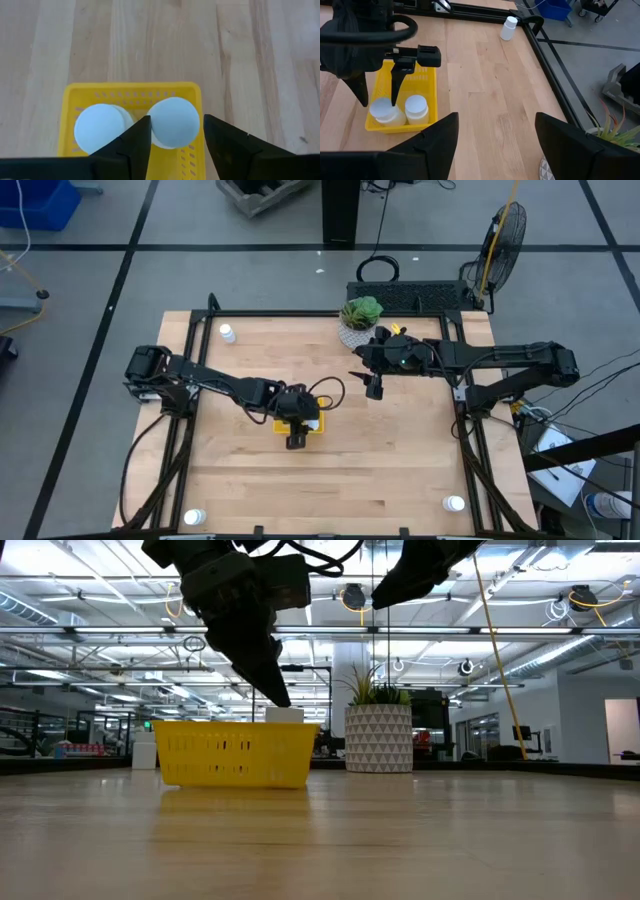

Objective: Pick and place pill bottles into a basket
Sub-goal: Put the white pill bottle into the yellow bin

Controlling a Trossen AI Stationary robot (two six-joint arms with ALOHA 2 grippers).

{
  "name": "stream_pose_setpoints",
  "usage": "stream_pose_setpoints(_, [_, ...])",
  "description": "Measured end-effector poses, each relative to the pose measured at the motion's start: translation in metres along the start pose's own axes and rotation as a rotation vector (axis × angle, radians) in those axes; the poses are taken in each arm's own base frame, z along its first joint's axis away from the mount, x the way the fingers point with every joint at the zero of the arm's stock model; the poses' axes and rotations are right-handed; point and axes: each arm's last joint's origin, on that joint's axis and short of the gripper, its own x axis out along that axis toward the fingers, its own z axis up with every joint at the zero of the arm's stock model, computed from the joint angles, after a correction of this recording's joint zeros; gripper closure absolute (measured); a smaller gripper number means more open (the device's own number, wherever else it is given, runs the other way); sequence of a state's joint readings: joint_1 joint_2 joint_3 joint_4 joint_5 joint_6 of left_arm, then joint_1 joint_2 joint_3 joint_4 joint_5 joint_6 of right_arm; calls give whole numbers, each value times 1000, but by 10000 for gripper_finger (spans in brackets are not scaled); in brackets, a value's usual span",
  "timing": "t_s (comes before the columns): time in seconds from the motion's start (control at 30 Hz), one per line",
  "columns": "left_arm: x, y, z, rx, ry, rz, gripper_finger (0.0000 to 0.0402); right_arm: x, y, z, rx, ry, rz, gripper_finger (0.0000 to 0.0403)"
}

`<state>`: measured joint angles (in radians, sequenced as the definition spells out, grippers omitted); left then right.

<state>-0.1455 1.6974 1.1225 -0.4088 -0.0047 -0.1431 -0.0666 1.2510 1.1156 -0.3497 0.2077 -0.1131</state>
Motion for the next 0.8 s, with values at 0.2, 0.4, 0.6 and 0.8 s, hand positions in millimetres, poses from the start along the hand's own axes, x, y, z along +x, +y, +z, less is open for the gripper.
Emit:
stream_pose_setpoints(0.2, [0, 0, 0, 17, 2, 4, 233, 0, 0, -1, 8, 8, 2, 149])
stream_pose_setpoints(0.4, [-1, 2, 0, 42, -6, 58, 234, 0, 1, -4, 12, 42, 7, 149])
stream_pose_setpoints(0.6, [-10, 8, 3, 52, -32, 93, 222, 3, 2, -12, 9, 71, 9, 149])
stream_pose_setpoints(0.8, [-47, 8, 6, 64, -88, 89, 219, 4, 0, -20, 60, 119, -3, 149])
